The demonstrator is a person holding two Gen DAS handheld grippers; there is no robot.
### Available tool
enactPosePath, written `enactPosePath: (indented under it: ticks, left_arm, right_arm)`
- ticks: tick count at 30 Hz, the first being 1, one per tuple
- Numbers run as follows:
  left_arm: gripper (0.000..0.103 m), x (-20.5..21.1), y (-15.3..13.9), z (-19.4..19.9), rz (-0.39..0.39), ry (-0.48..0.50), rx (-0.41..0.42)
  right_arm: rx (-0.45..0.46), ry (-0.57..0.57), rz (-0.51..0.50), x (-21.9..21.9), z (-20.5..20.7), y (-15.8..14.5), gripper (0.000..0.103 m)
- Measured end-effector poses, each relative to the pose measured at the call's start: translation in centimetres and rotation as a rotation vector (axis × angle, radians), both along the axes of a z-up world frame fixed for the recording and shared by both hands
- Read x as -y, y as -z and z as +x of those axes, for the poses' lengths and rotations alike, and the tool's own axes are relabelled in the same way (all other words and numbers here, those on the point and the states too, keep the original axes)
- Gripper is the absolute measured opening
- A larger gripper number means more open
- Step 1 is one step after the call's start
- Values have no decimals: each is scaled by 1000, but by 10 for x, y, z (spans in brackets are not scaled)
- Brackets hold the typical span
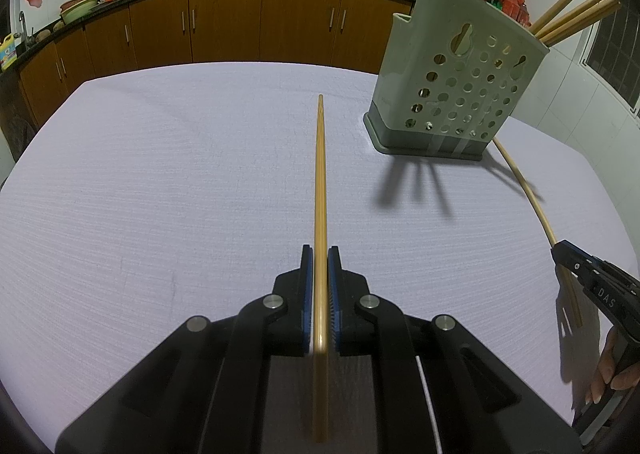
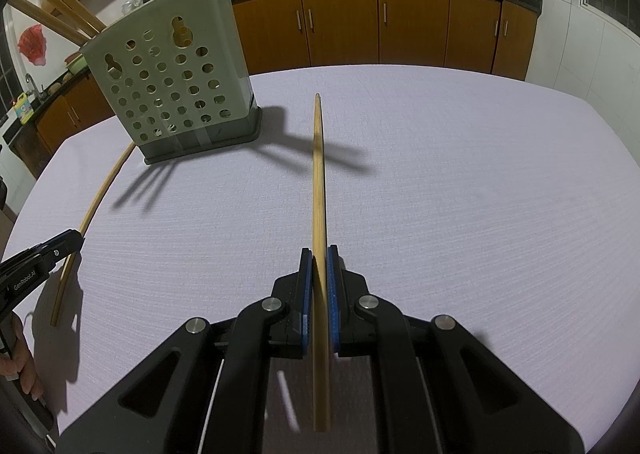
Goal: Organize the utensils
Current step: 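Hold the grasped chopsticks on the table with both tools, then lift the left tool's chopstick upright over the holder while the right tool does likewise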
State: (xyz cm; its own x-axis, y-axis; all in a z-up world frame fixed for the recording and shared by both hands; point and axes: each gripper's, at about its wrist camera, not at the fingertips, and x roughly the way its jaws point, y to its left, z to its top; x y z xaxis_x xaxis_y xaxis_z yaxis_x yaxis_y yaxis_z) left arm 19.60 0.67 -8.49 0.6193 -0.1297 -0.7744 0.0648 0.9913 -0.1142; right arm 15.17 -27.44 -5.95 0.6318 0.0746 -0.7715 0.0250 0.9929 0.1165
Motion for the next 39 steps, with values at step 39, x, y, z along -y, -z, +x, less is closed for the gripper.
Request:
enactPosePath:
  ticks: [39]
  left_arm:
    - [8,-6,-142,-35,-33,59,352]
  right_arm:
    - [406,33,36,23,-31,-131,8]
